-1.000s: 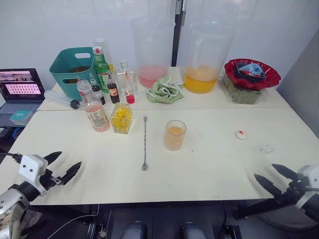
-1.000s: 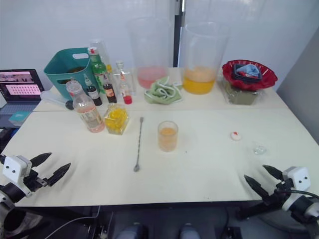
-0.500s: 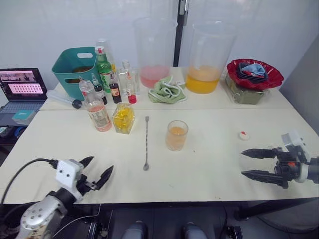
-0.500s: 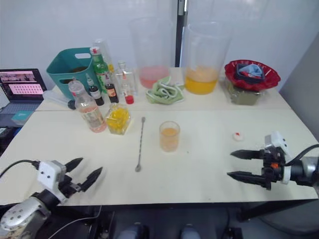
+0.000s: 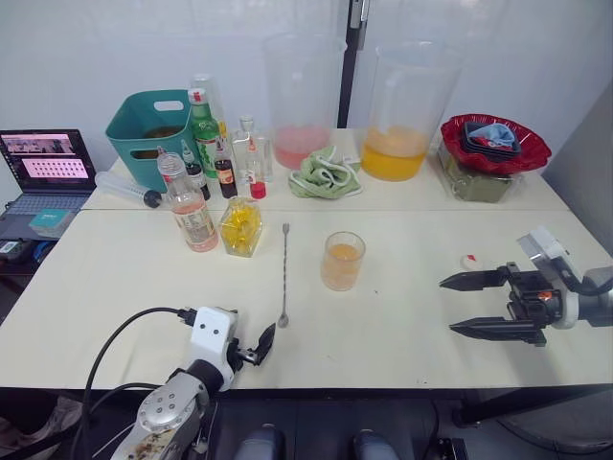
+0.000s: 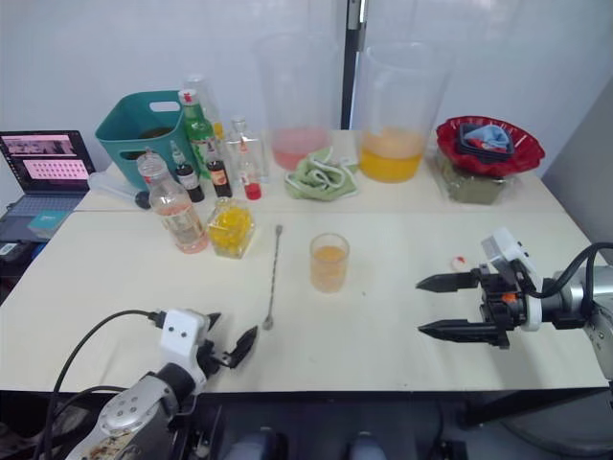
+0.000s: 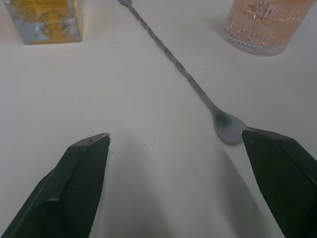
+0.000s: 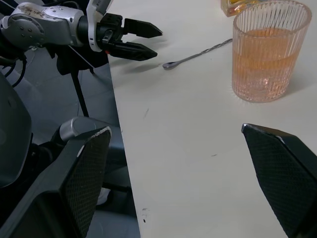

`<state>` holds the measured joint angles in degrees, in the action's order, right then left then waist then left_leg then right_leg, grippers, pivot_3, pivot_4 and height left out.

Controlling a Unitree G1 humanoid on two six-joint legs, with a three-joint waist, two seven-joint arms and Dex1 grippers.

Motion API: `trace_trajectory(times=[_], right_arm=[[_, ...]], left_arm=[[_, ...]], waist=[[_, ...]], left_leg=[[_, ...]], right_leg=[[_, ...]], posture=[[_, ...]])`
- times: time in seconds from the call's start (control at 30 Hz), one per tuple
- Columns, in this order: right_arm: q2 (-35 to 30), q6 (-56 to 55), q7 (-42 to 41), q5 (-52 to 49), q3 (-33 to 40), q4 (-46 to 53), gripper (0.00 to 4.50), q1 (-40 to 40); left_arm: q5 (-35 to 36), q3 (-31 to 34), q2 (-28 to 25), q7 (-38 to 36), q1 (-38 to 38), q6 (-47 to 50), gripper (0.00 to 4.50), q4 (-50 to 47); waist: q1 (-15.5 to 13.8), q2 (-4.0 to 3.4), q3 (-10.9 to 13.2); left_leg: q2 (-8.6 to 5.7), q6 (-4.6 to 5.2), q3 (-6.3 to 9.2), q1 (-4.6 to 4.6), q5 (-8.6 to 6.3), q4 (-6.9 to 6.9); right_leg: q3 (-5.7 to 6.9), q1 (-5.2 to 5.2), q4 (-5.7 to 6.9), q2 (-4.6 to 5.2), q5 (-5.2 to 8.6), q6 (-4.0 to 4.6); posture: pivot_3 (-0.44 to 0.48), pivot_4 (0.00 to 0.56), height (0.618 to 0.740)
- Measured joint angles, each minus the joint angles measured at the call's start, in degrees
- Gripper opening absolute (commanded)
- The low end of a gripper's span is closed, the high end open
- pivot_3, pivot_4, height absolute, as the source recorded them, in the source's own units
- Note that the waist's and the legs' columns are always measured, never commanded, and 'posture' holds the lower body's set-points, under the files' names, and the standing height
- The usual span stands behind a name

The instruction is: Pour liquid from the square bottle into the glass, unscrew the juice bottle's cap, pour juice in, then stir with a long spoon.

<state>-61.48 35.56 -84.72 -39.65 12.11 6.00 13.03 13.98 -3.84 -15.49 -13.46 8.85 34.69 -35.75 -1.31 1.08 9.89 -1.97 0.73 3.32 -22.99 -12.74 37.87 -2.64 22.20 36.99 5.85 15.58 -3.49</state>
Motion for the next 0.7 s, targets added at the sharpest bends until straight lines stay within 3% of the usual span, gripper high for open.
trace_trajectory(times=[0.3, 0.5, 0.7], right_arm=[[0.4, 4.2, 7.4, -2.3, 3.6, 7.3, 4.50, -3.6], [1.1, 4.6, 10.3, -3.4, 7.1, 9.9, 4.50, -7.5], [1.2, 4.0, 11.3, -3.4, 8.7, 10.3, 4.50, -8.9]], left_arm=[[-4.5, -6.4, 6.8, 3.8, -14.9, 1.1, 4.47, 12.6], [-6.9, -6.9, 8.6, 6.1, -17.4, 3.3, 4.47, 16.7], [-8.5, -6.6, 8.9, 7.0, -19.0, 4.3, 2.59, 18.2]], waist=[[0.0, 0.05, 0.0], [-0.1, 0.07, 0.0], [0.0, 0.07, 0.0]], left_leg=[[-0.06, 0.03, 0.00, -0.14, -0.02, 0.03], [-0.07, 0.03, 0.01, -0.13, -0.02, 0.03], [-0.08, 0.02, -0.01, -0.10, -0.01, 0.03]], right_leg=[[0.03, 0.08, 0.02, 0.02, -0.01, -0.02], [0.04, 0.07, 0.02, 0.01, -0.02, -0.03], [0.03, 0.04, 0.01, 0.02, -0.01, -0.04]], posture=[[0.000, 0.150, 0.740], [0.000, 0.150, 0.740], [0.000, 0.150, 0.740]])
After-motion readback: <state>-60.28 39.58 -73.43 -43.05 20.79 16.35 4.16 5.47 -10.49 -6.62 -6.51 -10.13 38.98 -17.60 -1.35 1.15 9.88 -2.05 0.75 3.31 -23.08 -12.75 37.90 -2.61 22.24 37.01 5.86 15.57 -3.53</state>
